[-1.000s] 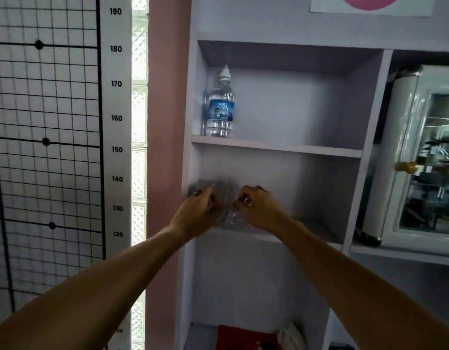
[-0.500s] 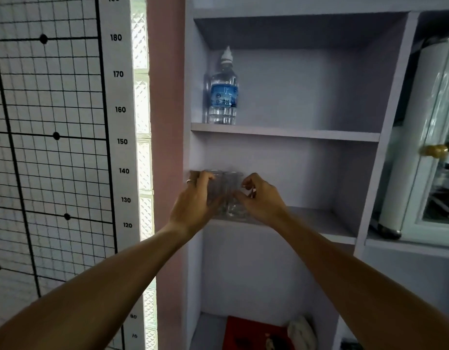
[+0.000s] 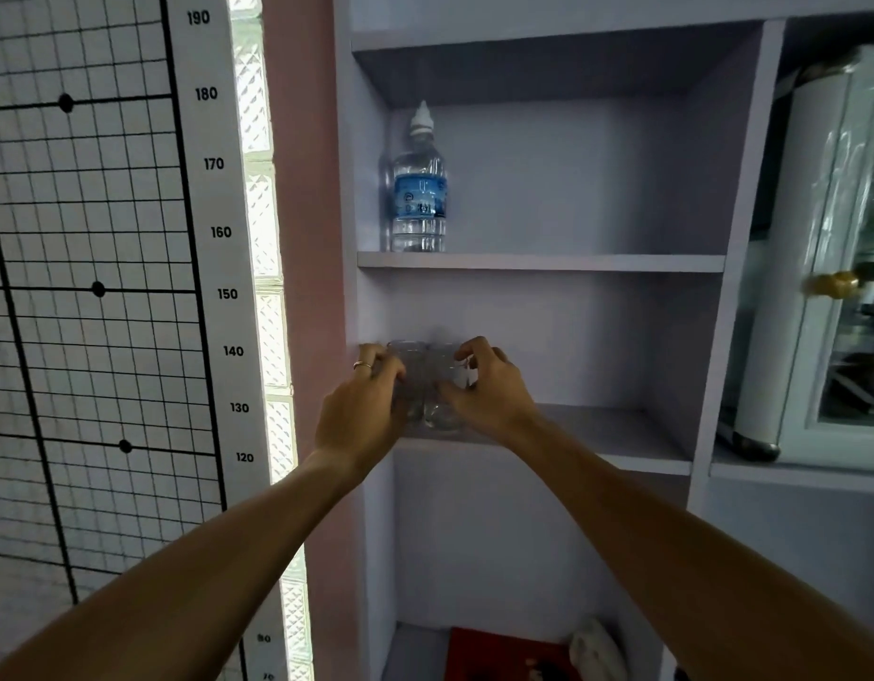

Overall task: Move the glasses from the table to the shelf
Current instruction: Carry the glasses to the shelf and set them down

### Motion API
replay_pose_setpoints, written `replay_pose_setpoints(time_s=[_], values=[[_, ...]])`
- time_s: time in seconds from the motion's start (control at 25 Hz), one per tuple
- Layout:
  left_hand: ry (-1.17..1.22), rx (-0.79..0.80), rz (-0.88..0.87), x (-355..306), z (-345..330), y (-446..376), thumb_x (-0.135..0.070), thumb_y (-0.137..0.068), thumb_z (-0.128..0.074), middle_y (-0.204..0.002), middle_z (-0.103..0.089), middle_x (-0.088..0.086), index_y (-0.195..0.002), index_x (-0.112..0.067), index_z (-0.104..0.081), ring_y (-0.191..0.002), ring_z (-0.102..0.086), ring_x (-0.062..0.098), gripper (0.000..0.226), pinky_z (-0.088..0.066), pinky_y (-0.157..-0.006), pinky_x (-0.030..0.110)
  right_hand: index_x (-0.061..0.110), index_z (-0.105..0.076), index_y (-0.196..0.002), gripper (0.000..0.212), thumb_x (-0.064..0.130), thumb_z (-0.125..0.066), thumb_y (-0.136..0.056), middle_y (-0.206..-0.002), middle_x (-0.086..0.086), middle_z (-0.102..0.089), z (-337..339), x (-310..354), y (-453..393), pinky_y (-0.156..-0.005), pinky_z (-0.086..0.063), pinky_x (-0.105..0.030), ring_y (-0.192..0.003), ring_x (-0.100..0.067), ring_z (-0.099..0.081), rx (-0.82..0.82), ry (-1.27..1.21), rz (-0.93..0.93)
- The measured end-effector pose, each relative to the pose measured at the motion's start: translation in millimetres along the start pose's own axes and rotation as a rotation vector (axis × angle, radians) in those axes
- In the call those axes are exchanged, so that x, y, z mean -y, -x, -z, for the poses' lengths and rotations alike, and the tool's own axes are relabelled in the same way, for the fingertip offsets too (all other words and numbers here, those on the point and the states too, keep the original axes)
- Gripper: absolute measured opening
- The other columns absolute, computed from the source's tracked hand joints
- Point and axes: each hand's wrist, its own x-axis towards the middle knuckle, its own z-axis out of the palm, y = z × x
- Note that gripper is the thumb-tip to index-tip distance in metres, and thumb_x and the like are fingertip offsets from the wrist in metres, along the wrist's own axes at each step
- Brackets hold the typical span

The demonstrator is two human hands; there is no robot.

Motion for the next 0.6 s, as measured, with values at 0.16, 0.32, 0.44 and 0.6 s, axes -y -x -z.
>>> replay_pose_setpoints(time_s=[0.16, 0.32, 0.44, 0.6], values=[[-0.008, 0.010, 0.035, -1.5, -0.8, 1.9, -0.026, -0.095, -0.061, -0.131, -0.053, 0.005, -0.111, -0.018, -0.055, -0.080, -0.068, 0.025, 0.019, -0.059, -0.074, 0.032, 0.023, -0.047, -0.122, 0.056, 0.031, -0.078, -0.076, -0.121, -0.007, -0.052, -4.5, 0.3, 0.0, -0.068, -0.047, -0.025, -0.093, -0.026, -0.062, 0.007, 0.006, 0.004], [0.002, 0.012, 0.045, -3.6, -2.9, 3.4, -0.031, -0.096, -0.061, -0.130, -0.055, 0.003, -0.114, -0.016, -0.057, -0.081, -0.069, 0.024, 0.023, -0.054, -0.075, 0.026, 0.021, -0.045, -0.124, 0.060, 0.027, -0.080, -0.076, -0.121, -0.008, -0.051, -6.2, 0.5, -1.5, -0.068, -0.050, -0.025, -0.095, -0.026, -0.062, 0.003, -0.019, -0.012], [-0.001, 0.009, 0.020, -4.1, -3.2, 4.2, -0.034, -0.095, -0.060, -0.129, -0.051, 0.005, -0.105, -0.018, -0.060, -0.077, -0.067, 0.024, 0.019, -0.048, -0.072, 0.023, 0.022, -0.045, -0.123, 0.058, 0.021, -0.079, -0.076, -0.116, -0.009, -0.052, -7.9, -0.1, -3.1, -0.060, -0.045, -0.017, -0.088, -0.021, -0.059, 0.008, -0.022, -0.015], [-0.021, 0.031, 0.031, -4.5, -4.6, 2.8, -0.034, -0.096, -0.058, -0.131, -0.053, 0.008, -0.107, -0.018, -0.060, -0.082, -0.069, 0.027, 0.020, -0.056, -0.077, 0.031, 0.021, -0.045, -0.122, 0.057, 0.022, -0.079, -0.077, -0.104, -0.009, -0.056, -6.9, -3.4, -5.2, -0.050, -0.032, -0.012, -0.070, -0.011, -0.050, 0.008, 0.018, 0.000]])
